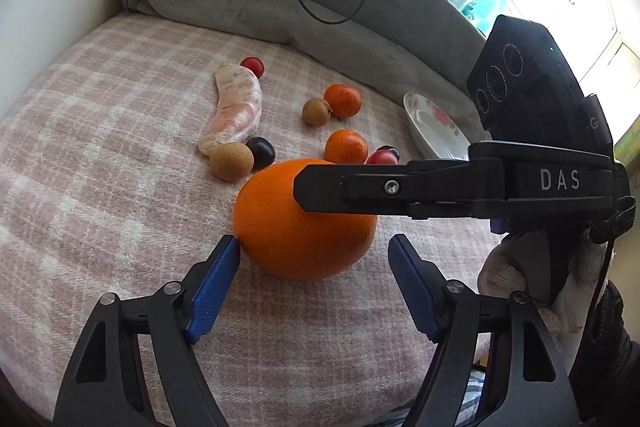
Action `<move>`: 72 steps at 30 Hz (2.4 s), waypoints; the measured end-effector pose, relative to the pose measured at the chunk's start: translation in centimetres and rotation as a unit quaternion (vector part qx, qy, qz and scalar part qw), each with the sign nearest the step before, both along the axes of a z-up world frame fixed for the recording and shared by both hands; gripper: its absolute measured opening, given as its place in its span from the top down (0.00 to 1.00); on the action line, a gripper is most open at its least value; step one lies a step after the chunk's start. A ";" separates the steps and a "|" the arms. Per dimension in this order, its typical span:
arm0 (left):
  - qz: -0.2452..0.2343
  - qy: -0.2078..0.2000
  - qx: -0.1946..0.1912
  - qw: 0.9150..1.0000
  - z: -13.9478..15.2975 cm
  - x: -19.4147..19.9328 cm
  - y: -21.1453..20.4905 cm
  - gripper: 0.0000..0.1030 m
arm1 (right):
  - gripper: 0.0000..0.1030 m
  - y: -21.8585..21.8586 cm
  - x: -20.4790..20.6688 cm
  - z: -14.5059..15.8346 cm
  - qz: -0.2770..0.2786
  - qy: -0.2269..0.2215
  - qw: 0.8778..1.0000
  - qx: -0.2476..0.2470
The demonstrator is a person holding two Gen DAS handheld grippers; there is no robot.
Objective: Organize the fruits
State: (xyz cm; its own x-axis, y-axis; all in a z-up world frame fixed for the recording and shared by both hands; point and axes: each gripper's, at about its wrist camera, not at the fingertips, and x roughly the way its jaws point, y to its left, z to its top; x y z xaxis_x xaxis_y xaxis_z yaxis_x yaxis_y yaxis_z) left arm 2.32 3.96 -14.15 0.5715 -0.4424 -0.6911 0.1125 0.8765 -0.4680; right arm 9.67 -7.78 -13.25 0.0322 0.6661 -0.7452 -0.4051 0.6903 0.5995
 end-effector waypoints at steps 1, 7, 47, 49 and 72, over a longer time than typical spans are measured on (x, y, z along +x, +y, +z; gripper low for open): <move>0.001 0.000 0.001 1.000 0.0 0.0 0.1 0.29 | 0.35 0.0 0.0 0.0 -0.001 0.000 1.000 0.001; 0.002 -0.004 0.014 1.000 0.1 -0.5 0.2 0.33 | 0.36 -0.1 -0.1 0.0 -0.001 -0.001 1.000 0.001; -0.136 -0.068 0.038 0.988 3.8 7.6 -15.5 0.33 | 0.36 -18.2 2.8 5.3 -0.152 -0.055 0.987 0.016; -0.141 -0.067 0.040 0.987 3.6 8.0 -16.3 0.33 | 0.36 -18.7 3.2 5.1 -0.159 -0.054 0.986 0.017; -0.130 -0.079 0.059 0.987 3.9 7.7 -15.7 0.35 | 0.22 -22.6 1.8 8.0 -0.234 -0.170 0.956 -0.038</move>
